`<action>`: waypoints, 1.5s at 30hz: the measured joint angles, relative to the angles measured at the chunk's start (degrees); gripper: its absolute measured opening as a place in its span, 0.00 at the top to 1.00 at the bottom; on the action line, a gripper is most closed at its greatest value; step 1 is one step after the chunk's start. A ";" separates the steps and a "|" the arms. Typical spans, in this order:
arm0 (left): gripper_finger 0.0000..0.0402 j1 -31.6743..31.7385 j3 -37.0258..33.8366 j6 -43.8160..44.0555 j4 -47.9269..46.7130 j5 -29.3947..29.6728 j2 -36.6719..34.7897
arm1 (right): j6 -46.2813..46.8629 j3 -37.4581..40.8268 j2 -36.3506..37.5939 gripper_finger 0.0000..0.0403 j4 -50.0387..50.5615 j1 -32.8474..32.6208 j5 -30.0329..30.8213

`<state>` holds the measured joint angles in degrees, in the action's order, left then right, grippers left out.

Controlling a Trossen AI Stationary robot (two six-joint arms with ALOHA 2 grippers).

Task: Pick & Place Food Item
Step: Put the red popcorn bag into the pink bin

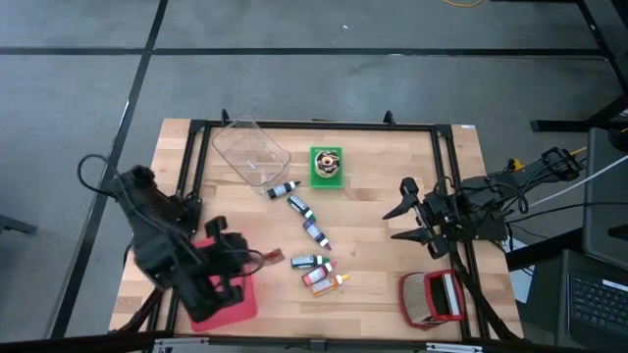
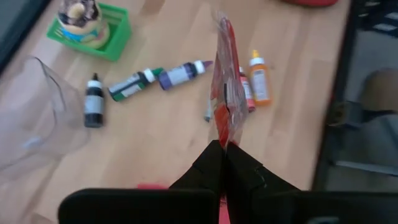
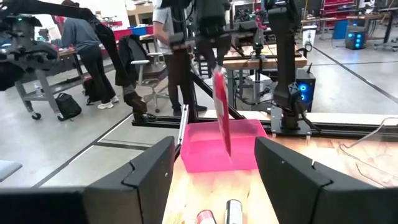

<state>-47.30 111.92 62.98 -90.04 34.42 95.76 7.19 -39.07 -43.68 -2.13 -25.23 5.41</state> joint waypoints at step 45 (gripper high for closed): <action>1.00 -7.41 -36.89 39.49 0.02 -25.54 -0.43 | -0.14 -0.01 -3.12 0.44 0.02 0.00 2.72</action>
<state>-54.71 75.03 102.47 -90.02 8.88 95.33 7.05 -39.08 -46.80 -2.11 -25.23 8.13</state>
